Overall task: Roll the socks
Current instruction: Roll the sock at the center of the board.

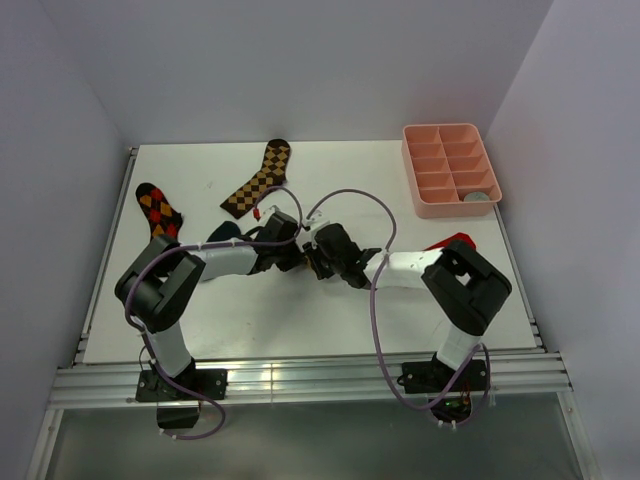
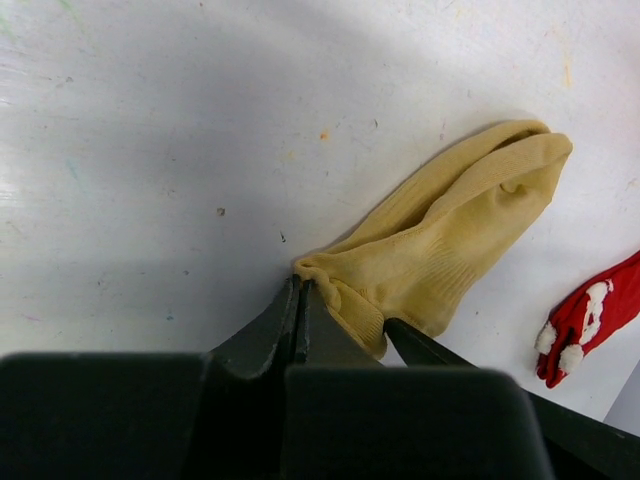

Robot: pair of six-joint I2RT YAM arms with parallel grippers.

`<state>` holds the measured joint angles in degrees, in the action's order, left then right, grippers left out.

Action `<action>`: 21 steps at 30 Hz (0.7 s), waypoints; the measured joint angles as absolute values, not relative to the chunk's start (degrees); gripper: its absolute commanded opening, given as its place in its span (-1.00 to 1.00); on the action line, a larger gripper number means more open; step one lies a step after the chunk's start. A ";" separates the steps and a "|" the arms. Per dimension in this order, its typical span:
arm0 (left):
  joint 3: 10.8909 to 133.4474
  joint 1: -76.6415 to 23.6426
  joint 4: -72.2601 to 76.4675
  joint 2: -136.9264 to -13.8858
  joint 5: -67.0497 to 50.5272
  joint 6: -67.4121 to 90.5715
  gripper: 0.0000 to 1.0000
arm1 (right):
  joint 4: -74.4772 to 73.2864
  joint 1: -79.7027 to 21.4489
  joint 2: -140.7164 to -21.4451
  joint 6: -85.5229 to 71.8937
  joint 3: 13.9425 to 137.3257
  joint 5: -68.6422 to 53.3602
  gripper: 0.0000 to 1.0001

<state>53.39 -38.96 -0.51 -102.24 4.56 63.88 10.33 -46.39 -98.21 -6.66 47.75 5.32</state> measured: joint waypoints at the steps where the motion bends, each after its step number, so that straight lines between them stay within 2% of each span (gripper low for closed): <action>1: 53.39 -38.96 -0.71 -102.17 4.56 63.88 -0.99 | 10.17 -46.39 -98.04 -6.70 47.72 5.37 -0.17; 6: 53.39 -39.20 -1.06 -102.04 4.54 63.75 -0.99 | 9.63 -46.44 -95.11 -6.74 47.05 4.91 -0.15; 12: 53.39 -39.48 -1.63 -101.71 4.43 63.70 -0.99 | 11.86 -46.52 -92.44 -7.11 45.45 3.22 -0.23; 17: 53.39 -39.46 -1.65 -101.71 4.36 63.70 -0.99 | 16.51 -46.52 -91.02 -7.92 40.18 2.63 -0.25; 21: 53.39 -39.46 -1.72 -101.71 4.34 63.72 -0.99 | 19.94 -46.52 -87.00 -8.19 34.17 3.33 -0.19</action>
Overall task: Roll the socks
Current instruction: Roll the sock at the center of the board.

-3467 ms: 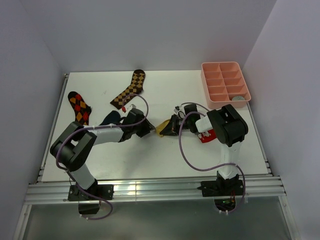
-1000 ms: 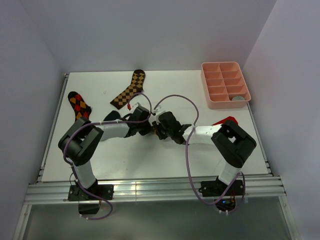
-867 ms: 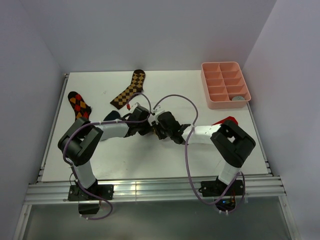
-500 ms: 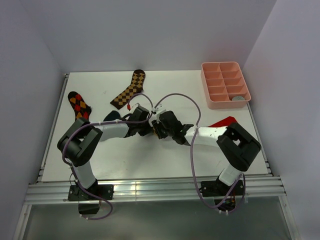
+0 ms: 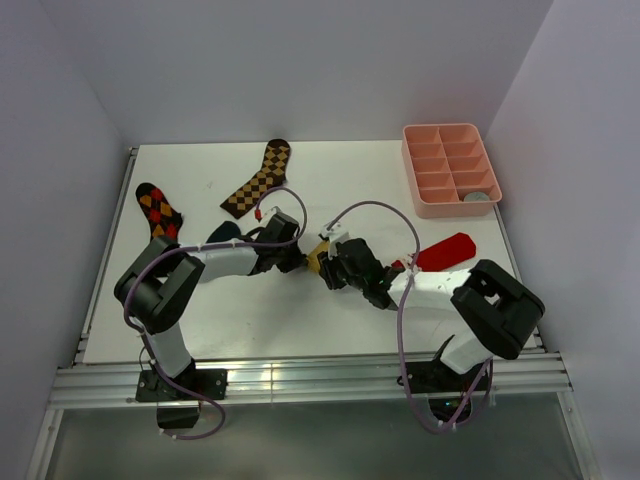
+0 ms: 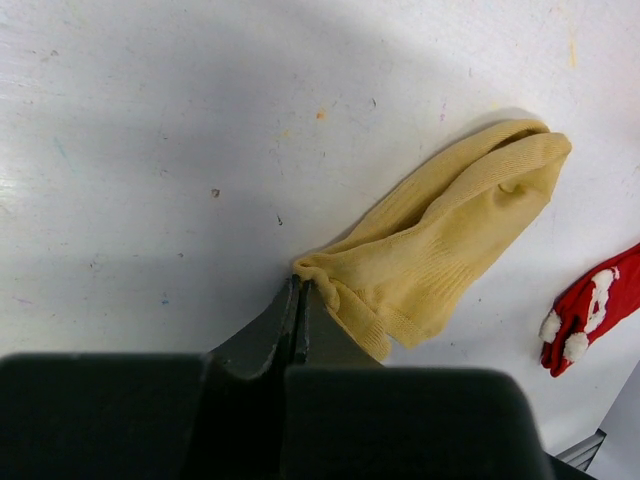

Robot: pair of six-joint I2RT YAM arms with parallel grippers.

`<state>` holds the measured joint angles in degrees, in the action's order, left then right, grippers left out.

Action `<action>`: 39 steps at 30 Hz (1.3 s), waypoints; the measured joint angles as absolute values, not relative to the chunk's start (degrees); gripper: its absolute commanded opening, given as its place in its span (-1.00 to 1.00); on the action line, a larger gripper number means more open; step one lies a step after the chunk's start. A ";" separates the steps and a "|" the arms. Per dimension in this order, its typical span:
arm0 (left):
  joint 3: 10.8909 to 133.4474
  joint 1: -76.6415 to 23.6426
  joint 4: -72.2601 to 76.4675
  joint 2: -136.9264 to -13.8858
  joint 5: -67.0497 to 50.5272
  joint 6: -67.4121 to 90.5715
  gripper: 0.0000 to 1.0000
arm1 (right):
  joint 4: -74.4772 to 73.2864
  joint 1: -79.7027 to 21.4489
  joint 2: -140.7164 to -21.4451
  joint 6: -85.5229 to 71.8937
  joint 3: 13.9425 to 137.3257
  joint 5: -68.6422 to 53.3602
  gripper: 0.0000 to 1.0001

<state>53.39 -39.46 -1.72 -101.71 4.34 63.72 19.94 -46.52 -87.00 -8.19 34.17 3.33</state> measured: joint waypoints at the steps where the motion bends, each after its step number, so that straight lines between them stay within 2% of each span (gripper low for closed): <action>1: 53.39 -39.46 -1.74 -101.71 4.34 63.72 -0.99 | 20.86 -46.52 -86.32 -8.01 33.32 3.36 -0.18; 10: 53.60 -39.18 -2.68 -101.60 4.10 63.70 -0.99 | 26.06 -47.72 -87.68 -5.89 33.30 3.60 -0.17; 36: 53.60 -38.37 -4.60 -100.29 3.70 63.70 -0.99 | 24.43 -49.01 -100.01 -4.91 41.95 5.41 -0.12; 39: 53.63 -38.15 -4.60 -100.09 3.73 63.70 -0.99 | 22.26 -49.15 -100.22 -5.45 43.20 6.52 -0.20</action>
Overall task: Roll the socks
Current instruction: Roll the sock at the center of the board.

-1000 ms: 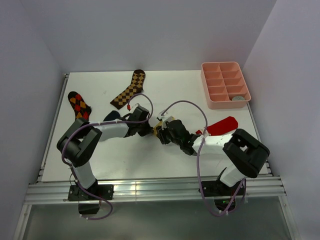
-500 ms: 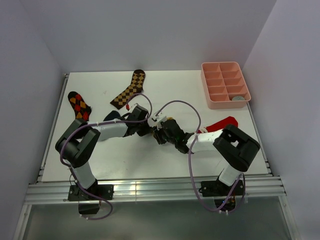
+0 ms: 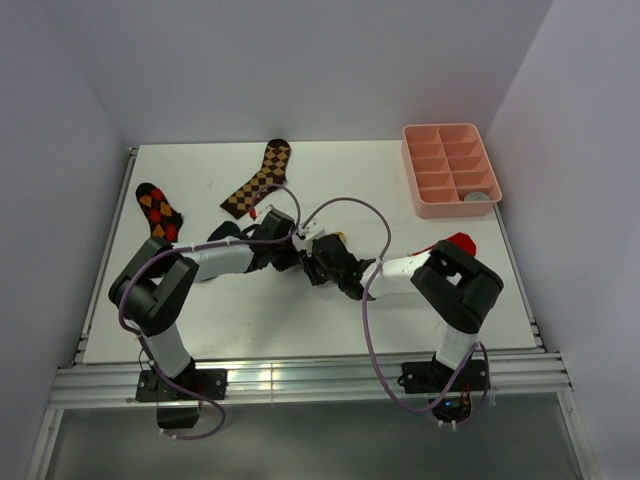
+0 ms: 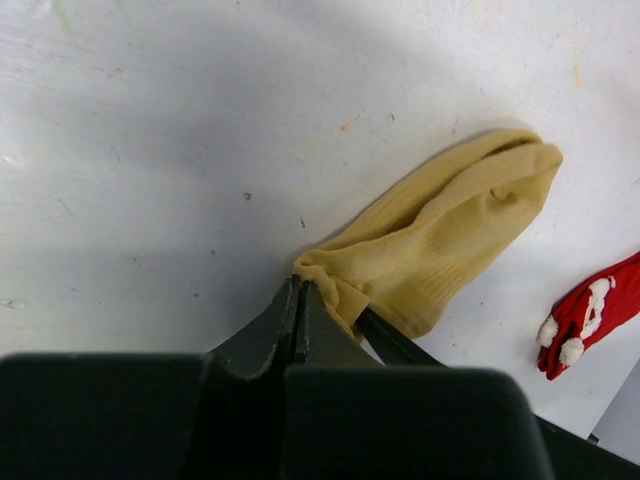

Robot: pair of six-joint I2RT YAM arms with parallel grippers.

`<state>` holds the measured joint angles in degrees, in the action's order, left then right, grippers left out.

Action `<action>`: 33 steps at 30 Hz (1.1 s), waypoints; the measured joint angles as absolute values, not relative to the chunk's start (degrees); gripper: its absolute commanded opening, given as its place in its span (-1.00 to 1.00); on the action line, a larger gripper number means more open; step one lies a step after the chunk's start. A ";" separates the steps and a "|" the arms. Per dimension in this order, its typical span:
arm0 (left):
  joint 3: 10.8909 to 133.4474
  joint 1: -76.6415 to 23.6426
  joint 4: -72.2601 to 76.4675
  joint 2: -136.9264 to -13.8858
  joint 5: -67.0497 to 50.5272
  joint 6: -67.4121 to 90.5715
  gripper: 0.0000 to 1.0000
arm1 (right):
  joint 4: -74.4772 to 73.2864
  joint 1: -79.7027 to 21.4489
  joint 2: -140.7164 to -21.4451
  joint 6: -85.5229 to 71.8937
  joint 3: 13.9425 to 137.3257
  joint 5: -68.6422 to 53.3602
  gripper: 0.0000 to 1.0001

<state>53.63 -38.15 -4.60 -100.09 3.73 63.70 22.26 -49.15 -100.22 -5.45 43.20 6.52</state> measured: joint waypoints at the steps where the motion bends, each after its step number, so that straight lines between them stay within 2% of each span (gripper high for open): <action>1: 53.63 -38.02 -4.62 -100.07 3.77 63.72 -0.99 | 21.50 -49.25 -100.38 -5.72 43.72 6.90 -0.25; 6: 53.63 -37.08 -5.06 -99.88 4.05 63.96 -0.99 | 17.82 -49.58 -101.51 -6.74 46.63 7.92 -0.87; 8: 53.63 -36.64 -5.08 -99.61 4.32 64.16 -0.99 | 16.75 -49.60 -101.89 -6.94 47.75 7.73 -0.98; 11: 53.43 -36.16 -5.28 -98.89 4.43 64.14 -0.88 | 15.29 -49.36 -102.08 -7.44 49.01 6.00 -1.00; 14: 52.34 -35.92 -5.19 -97.67 4.23 64.14 -0.56 | 14.04 -48.23 -102.08 -8.60 49.65 1.58 -1.00; 15: 51.83 -35.99 -5.04 -96.95 4.12 64.14 -0.32 | 13.37 -47.31 -102.13 -9.39 49.89 -0.40 -1.00; 17: 50.59 -36.23 -4.43 -94.52 3.88 64.31 -0.08 | 12.47 -44.62 -102.13 -11.51 50.09 -5.72 -1.00; 18: 50.09 -36.23 -3.81 -93.38 3.75 64.31 -0.02 | 12.14 -43.13 -102.21 -12.80 50.24 -8.29 -1.00; 27: 46.46 -35.97 1.63 -88.75 3.68 64.60 0.04 | 15.55 -31.22 -107.48 -28.03 50.76 -34.02 -1.00; 33: 44.31 -35.97 3.44 -89.56 2.22 64.95 0.02 | 23.24 -26.15 -113.12 -41.89 50.63 -46.26 -0.99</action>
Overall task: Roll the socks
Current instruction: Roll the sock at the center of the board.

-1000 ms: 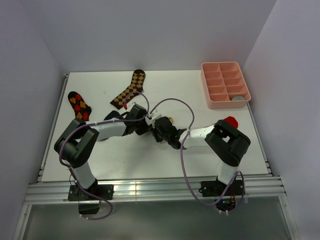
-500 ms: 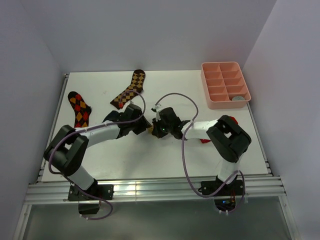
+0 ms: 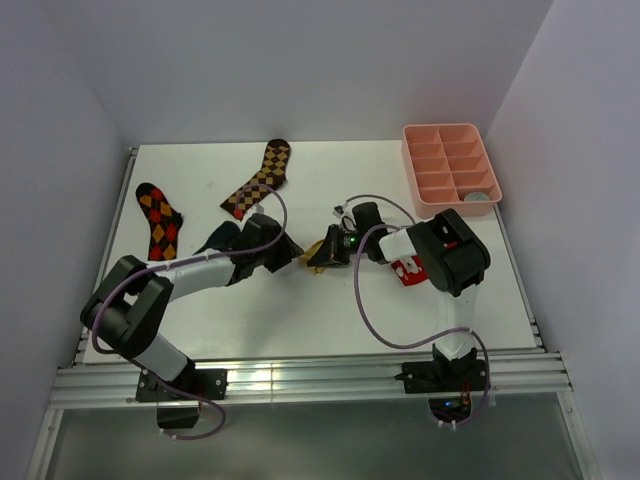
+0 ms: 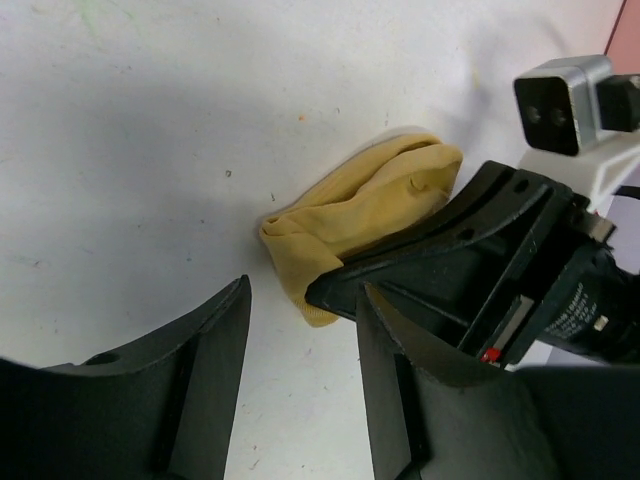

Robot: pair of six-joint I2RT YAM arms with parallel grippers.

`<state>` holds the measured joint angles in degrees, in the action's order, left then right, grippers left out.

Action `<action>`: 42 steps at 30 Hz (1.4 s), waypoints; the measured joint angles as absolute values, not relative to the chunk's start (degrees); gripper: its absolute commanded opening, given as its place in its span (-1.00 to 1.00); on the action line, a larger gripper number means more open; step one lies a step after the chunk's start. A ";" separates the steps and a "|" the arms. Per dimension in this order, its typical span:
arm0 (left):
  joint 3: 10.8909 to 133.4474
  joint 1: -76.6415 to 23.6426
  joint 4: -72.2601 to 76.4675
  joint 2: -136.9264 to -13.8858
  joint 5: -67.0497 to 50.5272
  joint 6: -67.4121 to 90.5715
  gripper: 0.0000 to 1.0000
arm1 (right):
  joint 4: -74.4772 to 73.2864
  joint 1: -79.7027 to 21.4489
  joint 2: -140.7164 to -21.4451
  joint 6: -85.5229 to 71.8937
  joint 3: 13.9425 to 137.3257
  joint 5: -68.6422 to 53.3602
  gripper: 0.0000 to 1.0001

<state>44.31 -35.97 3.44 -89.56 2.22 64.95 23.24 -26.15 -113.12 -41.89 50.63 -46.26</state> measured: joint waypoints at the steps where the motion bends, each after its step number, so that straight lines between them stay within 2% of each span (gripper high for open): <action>1: 44.31 -35.99 3.88 -89.91 2.09 65.08 0.02 | 24.05 -25.56 -113.95 -43.68 50.61 -47.35 -0.99; 16: 46.65 -36.84 6.26 -97.91 1.32 65.73 -0.12 | 25.28 -24.05 -116.40 -49.91 50.30 -50.46 -0.97; 21: 47.83 -36.86 7.14 -99.74 1.32 65.73 -0.43 | 24.62 -23.97 -116.38 -49.01 50.33 -50.04 -0.91; 22: 48.01 -36.91 7.22 -100.16 1.30 65.71 -0.57 | 24.34 -23.97 -116.31 -48.66 50.37 -49.95 -0.88; 24: 48.16 -36.97 7.51 -100.77 1.30 65.76 -0.73 | 23.57 -23.97 -115.94 -47.83 50.37 -49.47 -0.83; 26: 48.51 -37.15 7.75 -101.32 1.28 65.89 -0.95 | 22.06 -23.97 -114.93 -46.50 50.37 -48.42 -0.70; 27: 48.77 -37.26 7.86 -101.51 1.26 65.91 -0.99 | 21.26 -23.99 -114.30 -45.67 50.37 -47.77 -0.67; 31: 49.82 -37.67 7.66 -102.13 1.15 65.60 -0.99 | 17.02 -24.75 -110.63 -40.42 50.28 -43.35 -0.46; 34: 50.30 -37.80 6.52 -102.15 1.37 65.17 -0.99 | 12.21 -26.13 -104.92 -34.46 49.93 -37.45 -0.18; 42: 52.99 -37.87 0.80 -102.02 2.46 62.92 -0.99 | 9.26 -37.19 -89.17 -19.46 46.65 -17.32 -0.15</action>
